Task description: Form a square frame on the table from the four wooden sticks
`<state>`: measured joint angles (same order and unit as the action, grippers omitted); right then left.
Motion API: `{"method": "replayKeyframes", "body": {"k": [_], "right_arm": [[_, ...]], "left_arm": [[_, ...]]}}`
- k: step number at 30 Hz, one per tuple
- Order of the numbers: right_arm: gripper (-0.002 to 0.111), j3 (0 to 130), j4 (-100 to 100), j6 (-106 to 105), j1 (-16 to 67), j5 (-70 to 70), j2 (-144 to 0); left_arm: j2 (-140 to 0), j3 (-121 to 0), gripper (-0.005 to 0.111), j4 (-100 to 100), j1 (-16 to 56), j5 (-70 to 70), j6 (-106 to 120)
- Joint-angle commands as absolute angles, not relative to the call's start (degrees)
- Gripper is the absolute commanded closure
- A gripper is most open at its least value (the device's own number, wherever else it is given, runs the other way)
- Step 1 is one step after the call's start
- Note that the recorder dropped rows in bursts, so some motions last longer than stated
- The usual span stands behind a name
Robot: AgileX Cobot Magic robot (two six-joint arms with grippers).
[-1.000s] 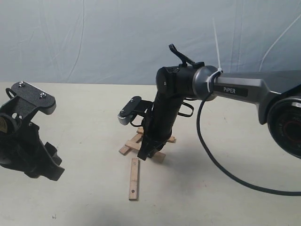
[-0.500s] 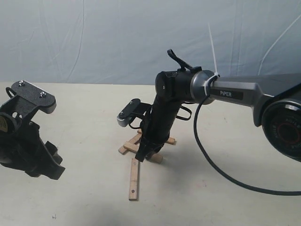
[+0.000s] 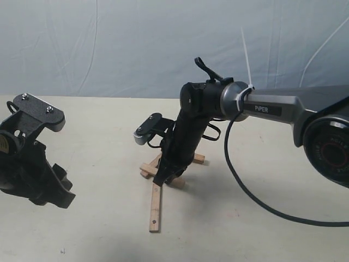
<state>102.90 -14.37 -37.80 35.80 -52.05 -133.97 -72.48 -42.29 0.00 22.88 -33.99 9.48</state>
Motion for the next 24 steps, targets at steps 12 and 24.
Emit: {"method": "replayKeyframes", "body": {"k": [12, 24], "right_arm": [[0.109, 103.3, -17.1, -25.8, 35.4, -54.1, -131.0], [0.109, 103.3, -15.8, -0.7, 35.4, -57.1, -130.5]], "left_arm": [[-71.9, -42.2, 0.056, 0.0, 22.9, -32.7, 9.1], [-71.9, -42.2, 0.056, -0.3, 22.9, -32.9, 9.1]]}}
